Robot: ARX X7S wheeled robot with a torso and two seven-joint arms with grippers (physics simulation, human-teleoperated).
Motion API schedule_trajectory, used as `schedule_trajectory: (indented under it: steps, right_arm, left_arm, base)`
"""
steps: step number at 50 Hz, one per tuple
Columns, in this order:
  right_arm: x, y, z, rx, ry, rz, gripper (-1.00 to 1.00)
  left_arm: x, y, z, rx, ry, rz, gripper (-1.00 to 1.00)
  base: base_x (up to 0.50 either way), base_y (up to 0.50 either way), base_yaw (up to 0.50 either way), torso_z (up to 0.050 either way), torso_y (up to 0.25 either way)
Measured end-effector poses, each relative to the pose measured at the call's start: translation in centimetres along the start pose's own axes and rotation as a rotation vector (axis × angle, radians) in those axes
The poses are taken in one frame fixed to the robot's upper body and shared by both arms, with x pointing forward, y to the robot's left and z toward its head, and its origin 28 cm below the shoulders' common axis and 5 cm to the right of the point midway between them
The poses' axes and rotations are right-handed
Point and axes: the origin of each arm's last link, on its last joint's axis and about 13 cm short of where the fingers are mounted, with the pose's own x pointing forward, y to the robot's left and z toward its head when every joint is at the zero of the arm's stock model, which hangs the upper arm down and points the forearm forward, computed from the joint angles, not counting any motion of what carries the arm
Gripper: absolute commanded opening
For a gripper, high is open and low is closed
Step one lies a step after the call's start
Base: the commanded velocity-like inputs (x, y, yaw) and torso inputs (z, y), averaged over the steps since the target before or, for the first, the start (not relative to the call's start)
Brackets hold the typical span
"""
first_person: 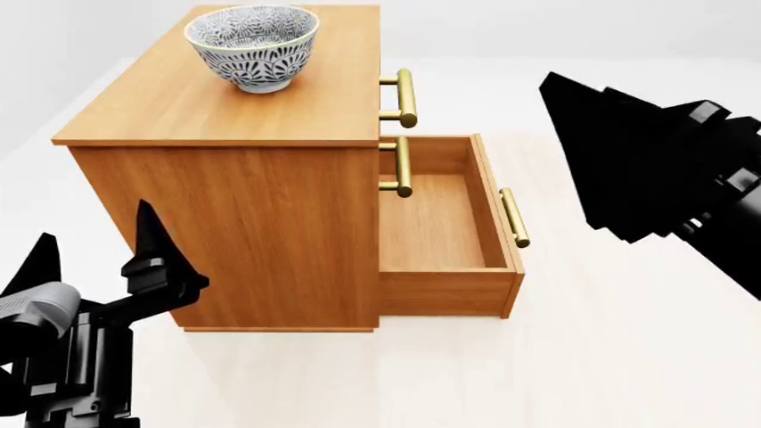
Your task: Put the bowl on top of the cabinet.
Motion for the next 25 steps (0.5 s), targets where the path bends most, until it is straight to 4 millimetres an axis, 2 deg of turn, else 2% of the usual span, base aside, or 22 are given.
schedule_trajectory:
  steps: [12, 25]
  right_arm:
    - [-0.17, 0.19, -0.41, -0.071, -0.004, -0.024, 1.00]
    - [-0.10, 0.15, -1.00, -0.251, 0.009, -0.085, 1.00]
  left_arm:
    - [-0.04, -0.01, -0.01, 0.000, 0.001, -0.002, 1.00]
    - [-0.10, -0.10, 0.15, -0.002, -0.002, -0.006, 1.00]
  base:
    - [0.00, 0.00, 0.00, 0.000, 0.000]
    - [0.00, 0.00, 0.00, 0.000, 0.000]
